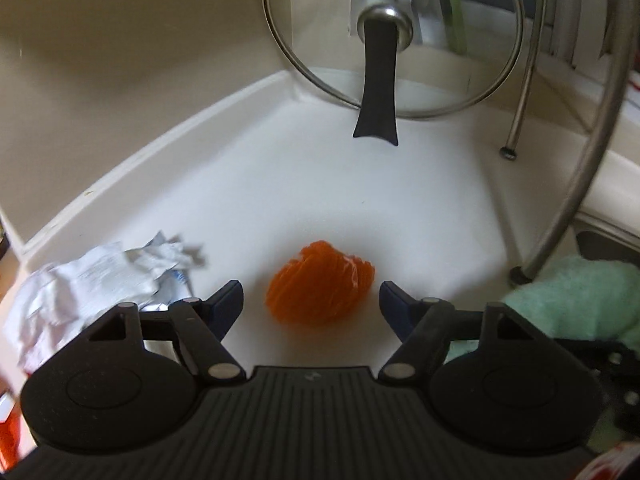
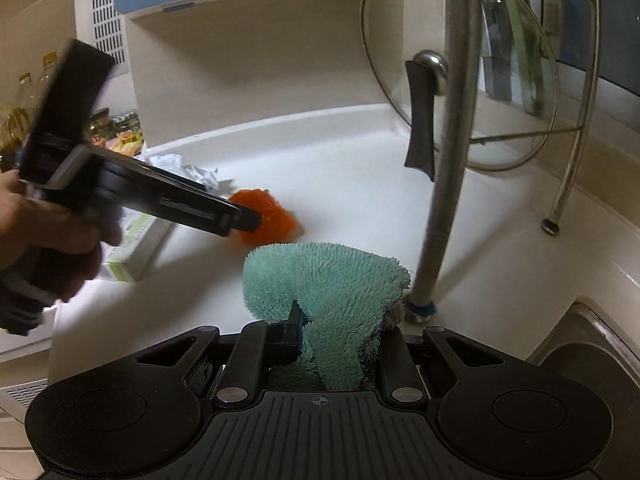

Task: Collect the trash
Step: 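Grasp the green cloth with the right gripper while the left grasps the orange scrubber, then carry cloth and scrubber over the wastebasket and open both grippers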

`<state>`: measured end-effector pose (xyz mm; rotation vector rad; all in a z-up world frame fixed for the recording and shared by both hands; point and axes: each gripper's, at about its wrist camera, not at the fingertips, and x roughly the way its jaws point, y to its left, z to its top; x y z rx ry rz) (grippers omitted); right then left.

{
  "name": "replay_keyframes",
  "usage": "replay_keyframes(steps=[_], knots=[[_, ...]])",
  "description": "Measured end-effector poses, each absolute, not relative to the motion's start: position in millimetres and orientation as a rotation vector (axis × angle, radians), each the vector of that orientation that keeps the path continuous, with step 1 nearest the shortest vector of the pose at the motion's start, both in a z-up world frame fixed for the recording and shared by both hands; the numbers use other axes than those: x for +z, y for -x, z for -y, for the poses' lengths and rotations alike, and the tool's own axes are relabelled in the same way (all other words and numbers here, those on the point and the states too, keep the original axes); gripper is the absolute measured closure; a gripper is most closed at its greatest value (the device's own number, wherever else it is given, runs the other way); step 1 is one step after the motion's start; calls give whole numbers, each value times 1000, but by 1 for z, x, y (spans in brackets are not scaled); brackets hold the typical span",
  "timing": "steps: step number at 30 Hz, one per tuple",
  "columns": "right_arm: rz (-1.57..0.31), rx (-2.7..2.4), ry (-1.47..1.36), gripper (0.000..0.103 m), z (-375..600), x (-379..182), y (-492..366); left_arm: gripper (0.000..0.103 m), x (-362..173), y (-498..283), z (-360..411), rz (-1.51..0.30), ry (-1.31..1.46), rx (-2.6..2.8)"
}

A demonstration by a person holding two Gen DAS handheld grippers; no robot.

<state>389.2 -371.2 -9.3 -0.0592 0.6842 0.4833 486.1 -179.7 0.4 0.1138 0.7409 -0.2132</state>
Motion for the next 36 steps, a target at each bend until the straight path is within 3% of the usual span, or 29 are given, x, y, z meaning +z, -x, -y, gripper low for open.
replay_keyframes(steps=[3,5,8,19,36], knots=[[-685,481,52,87,373,-12,-396,39,-7,-497,185,-755,-130,-206],[-688,478,49,87,375,-14,-397,55,-10,-501,187,-764,-148,-208],[-695,476,44,87,376,-17,-398,63,-7,-494,187,-755,-158,-203],[-670,511,44,87,361,1,-381,64,36,-416,154,-667,-30,-172],[-522,699,130,87,282,57,-280,65,66,-215,52,-577,142,25]])
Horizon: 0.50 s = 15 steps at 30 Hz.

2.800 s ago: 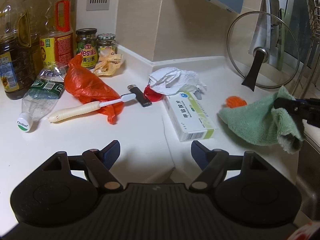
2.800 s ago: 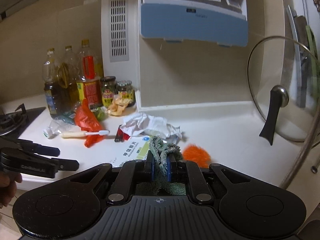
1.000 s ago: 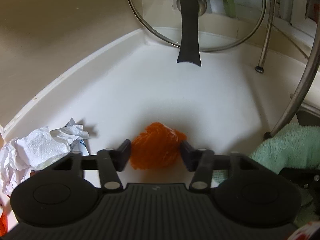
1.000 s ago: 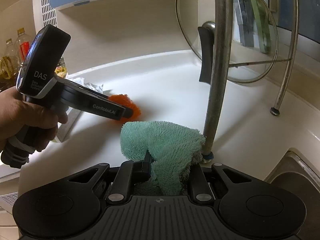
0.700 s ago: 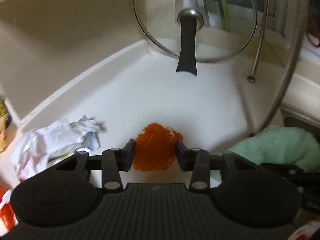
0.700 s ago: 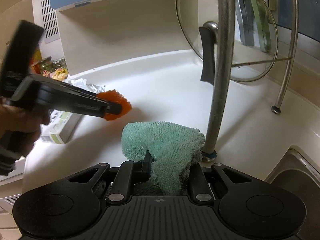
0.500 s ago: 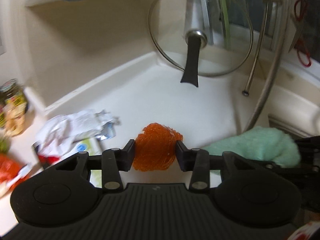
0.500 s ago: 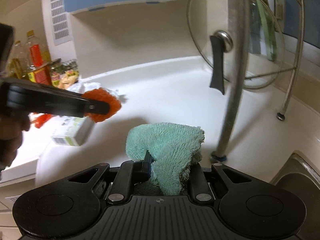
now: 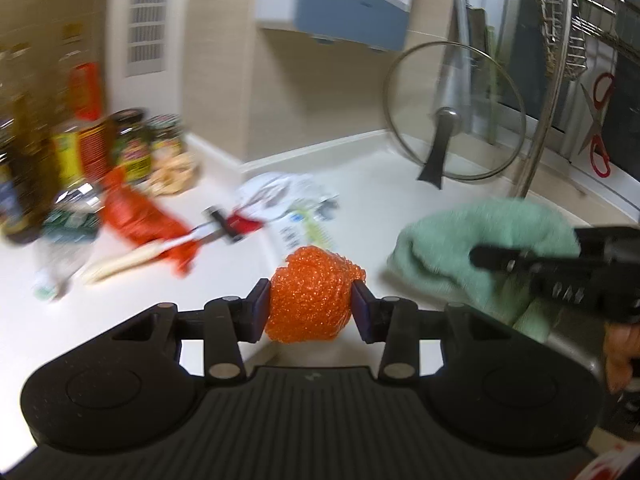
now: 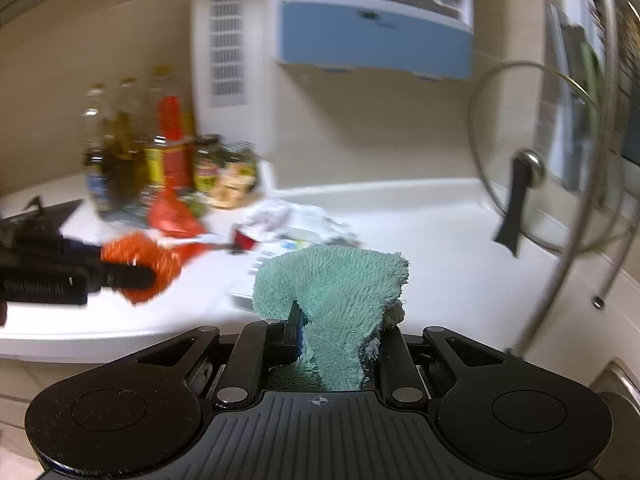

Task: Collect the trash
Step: 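Carry cloth and scrubber over the wastebasket and open both grippers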

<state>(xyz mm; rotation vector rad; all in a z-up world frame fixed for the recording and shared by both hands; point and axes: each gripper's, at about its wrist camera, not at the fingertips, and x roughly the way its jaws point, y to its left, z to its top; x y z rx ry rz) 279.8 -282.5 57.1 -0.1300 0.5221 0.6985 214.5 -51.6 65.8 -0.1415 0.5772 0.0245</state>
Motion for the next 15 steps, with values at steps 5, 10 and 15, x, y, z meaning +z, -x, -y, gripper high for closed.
replay_keyframes(steps=[5,10,15], knots=[[-524,818,81,87,261,68,-244,65,50,-163,27,-624,185,99],[-578,959,118,87,224,56,-214,65,27,-121,8,-685,231,171],[-672,1072,219,87,184,18,-192,65,7,-97,-5,-728,275,231]])
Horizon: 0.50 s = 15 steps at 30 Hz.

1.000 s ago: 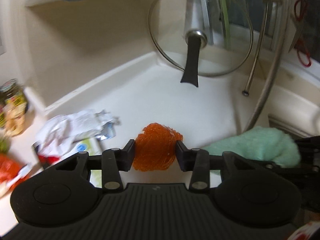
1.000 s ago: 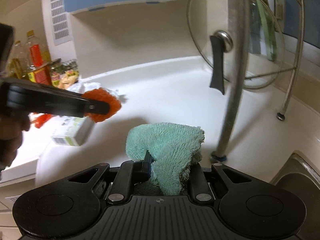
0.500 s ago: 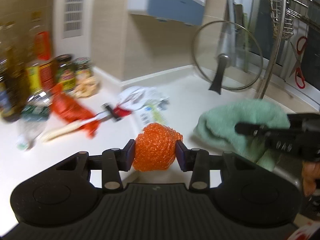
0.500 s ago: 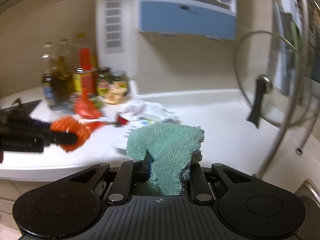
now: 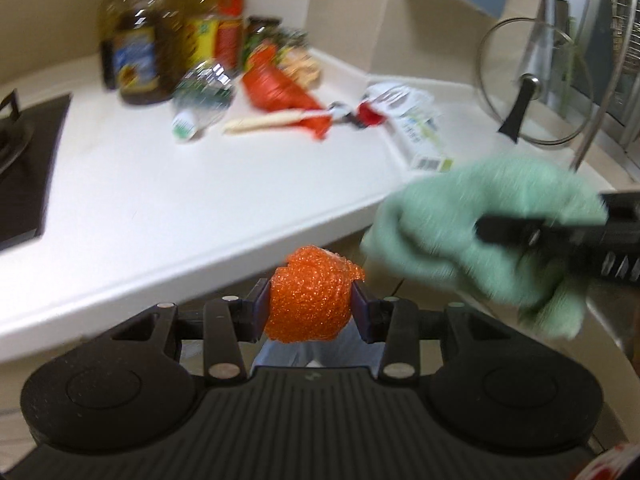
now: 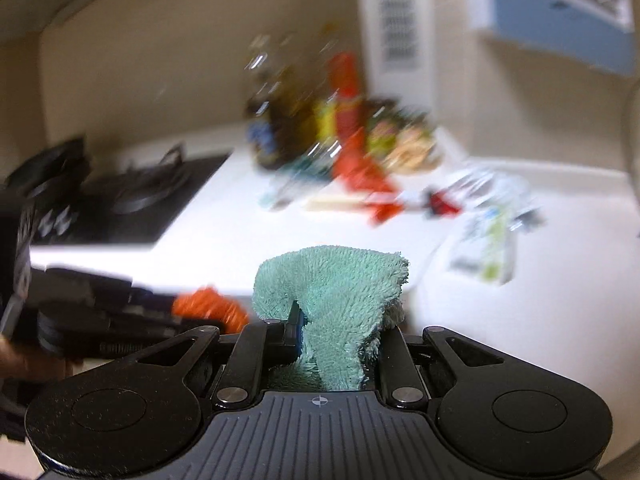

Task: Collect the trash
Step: 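Carry cloth and scrubber over the wastebasket and open both grippers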

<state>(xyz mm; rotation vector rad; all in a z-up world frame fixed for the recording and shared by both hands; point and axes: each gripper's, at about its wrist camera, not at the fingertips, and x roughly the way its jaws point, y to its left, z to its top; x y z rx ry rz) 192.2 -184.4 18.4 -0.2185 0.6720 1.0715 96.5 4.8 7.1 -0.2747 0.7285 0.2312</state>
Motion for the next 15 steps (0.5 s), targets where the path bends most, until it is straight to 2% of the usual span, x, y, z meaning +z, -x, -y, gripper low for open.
replay_keyframes(steps=[15], knots=[[-945,1058,582,87,136,-138,-189,65,-85,-97,-14,-915,371,288]])
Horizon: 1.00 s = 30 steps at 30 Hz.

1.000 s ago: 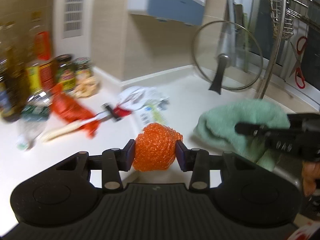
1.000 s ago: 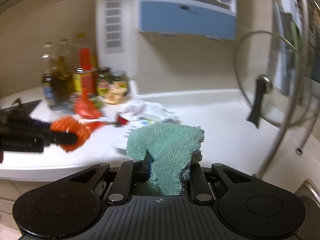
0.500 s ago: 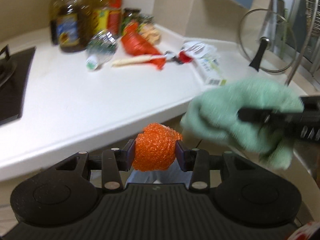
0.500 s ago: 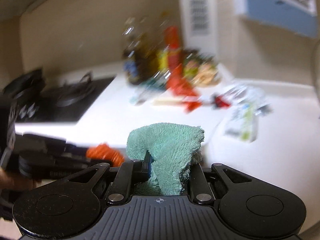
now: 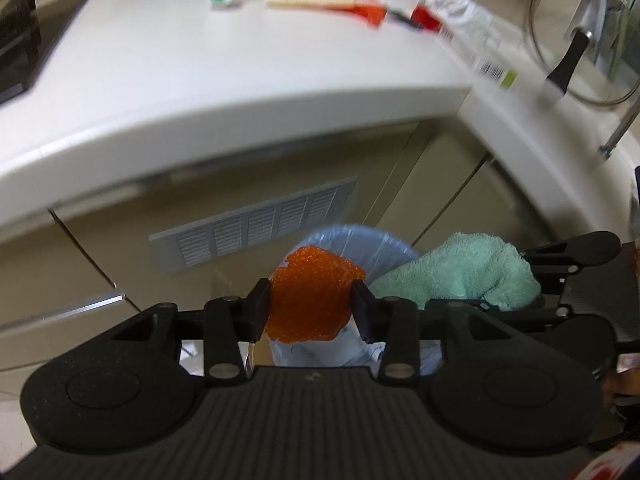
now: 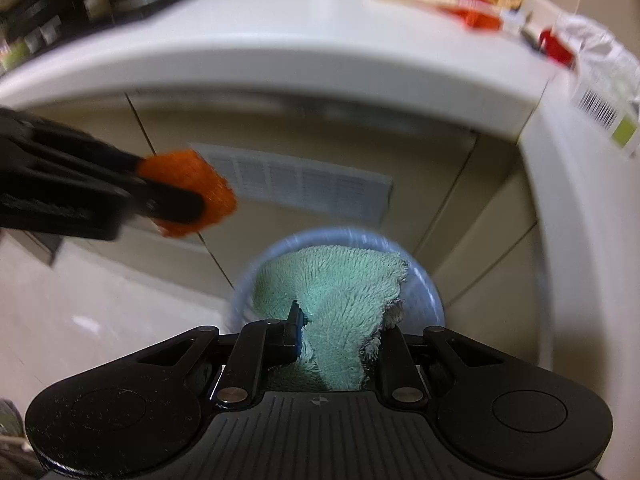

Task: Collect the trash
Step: 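Carry cloth and scrubber over the wastebasket and open both grippers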

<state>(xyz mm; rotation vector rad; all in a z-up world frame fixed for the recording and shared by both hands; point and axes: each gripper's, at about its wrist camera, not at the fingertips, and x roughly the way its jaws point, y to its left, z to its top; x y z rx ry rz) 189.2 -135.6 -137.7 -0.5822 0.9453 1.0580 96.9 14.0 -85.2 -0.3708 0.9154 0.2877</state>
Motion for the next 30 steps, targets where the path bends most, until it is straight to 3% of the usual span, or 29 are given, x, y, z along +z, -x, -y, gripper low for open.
replay_keyframes(steps=[7,19,21,23,30], knots=[[-1015,981,539,87,135,-180,-217,65,-125,-114,-16,-981,431,298],[-1064,946,471,87,129,-192,-248,62,-163,-149,-10,-1042,463,271],[-1070,943,465,87,130,-192,-248,57,-167,-151,-10,-1046,476,265],[-1071,944,466,87,131,-191,-247,45,-171,-152,-10,-1055,489,268],[-1068,949,458,87,131,-190,-246,42,-169,-145,-11,-1057,491,300]])
